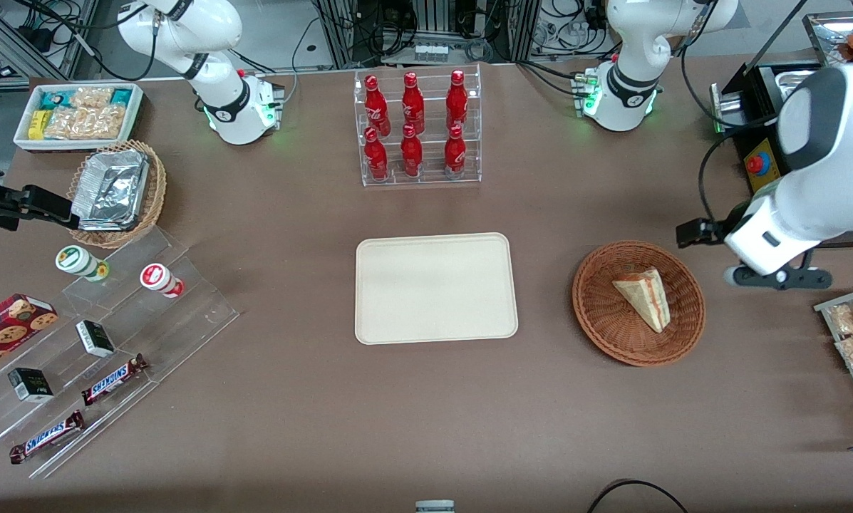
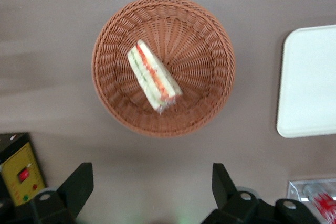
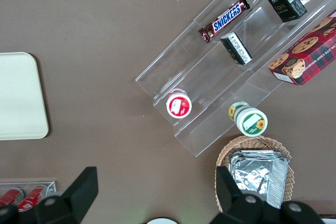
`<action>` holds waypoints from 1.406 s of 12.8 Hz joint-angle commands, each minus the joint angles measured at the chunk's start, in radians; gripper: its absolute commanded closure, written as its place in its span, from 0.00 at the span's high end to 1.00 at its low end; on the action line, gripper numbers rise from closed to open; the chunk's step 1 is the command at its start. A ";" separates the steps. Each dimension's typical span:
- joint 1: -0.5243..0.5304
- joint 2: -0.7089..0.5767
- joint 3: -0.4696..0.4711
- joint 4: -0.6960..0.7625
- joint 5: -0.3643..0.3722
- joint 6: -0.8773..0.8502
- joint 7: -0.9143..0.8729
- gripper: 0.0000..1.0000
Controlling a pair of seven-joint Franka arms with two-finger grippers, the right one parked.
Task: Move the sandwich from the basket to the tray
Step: 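Move the left gripper over the wrapped sandwich in the wicker basket, then lower the open left gripper onto the sandwich and close on it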
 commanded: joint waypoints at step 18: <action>-0.001 -0.068 0.003 -0.557 0.008 0.719 -0.651 1.00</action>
